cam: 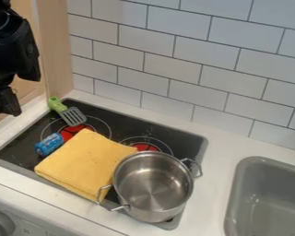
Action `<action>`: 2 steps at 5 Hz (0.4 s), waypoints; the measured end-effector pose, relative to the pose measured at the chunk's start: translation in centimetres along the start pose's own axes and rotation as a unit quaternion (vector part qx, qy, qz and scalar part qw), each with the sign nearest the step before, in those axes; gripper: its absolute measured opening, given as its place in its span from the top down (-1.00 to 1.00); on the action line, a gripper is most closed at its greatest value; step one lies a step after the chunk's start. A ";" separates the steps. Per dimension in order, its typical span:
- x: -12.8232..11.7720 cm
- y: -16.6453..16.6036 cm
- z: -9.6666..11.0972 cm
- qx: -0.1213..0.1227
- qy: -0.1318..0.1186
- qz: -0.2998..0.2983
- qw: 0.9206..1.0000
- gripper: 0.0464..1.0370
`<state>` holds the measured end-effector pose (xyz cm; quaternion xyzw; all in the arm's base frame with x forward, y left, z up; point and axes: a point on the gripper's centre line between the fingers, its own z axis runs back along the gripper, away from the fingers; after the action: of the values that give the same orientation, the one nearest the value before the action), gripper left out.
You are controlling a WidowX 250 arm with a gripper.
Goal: Place the blue object to the right burner
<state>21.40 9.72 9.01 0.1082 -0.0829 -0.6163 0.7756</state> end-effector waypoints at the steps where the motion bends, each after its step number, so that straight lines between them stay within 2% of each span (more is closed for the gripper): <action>1: 0.4 -1.4 -0.9 -0.023 -0.008 0.000 1.000 -0.92; 2: 1.1 -1.3 -2.0 -0.031 -0.034 -0.011 0.999 -0.92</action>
<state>20.91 8.53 6.76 0.0638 -0.0892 -0.6301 0.7687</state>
